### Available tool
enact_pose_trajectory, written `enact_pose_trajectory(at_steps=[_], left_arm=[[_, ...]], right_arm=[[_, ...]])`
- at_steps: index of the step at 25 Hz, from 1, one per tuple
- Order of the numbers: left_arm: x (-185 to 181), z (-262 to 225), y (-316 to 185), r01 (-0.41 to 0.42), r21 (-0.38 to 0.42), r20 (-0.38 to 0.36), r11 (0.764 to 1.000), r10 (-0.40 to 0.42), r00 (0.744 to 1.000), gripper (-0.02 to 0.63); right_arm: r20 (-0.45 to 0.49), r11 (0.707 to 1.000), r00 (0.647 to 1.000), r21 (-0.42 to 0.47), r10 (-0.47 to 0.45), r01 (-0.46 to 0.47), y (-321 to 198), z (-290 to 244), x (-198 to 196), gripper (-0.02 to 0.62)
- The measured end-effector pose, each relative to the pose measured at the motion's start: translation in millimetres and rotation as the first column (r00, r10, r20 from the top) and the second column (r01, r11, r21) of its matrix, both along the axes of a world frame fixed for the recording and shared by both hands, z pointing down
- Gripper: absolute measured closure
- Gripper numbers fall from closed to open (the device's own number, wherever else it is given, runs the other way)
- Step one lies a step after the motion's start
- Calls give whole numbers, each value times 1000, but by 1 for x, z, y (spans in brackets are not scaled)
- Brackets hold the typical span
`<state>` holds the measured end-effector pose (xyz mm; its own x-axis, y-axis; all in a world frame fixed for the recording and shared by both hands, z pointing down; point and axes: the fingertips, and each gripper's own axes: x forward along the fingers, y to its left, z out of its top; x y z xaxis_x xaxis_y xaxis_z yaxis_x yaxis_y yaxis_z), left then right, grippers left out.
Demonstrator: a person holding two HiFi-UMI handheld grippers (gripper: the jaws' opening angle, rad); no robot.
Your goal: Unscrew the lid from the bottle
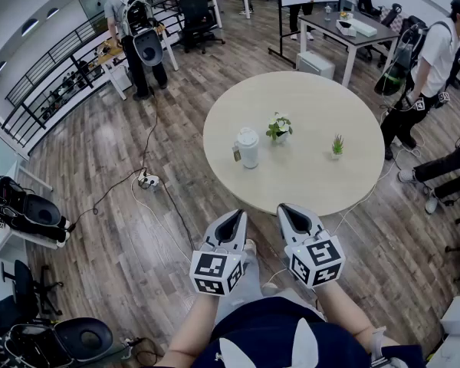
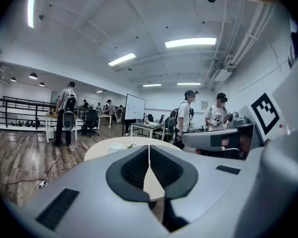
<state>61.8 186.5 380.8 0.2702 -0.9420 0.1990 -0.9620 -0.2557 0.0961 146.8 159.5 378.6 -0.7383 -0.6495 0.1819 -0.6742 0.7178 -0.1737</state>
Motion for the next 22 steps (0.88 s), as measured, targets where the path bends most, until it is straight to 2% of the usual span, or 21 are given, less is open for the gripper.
enact_pose_trajectory(at_steps=[12, 22], left_arm=[[-6, 11, -10, -11, -13, 16, 1000, 12, 1000, 581], [-15, 15, -58, -48, -16, 53, 999, 48, 997, 580]], right_arm=[[-16, 1000, 1000, 8, 17, -17, -10, 6, -5, 592], [-42, 1000, 999, 6, 17, -17, -55, 8, -18, 591]])
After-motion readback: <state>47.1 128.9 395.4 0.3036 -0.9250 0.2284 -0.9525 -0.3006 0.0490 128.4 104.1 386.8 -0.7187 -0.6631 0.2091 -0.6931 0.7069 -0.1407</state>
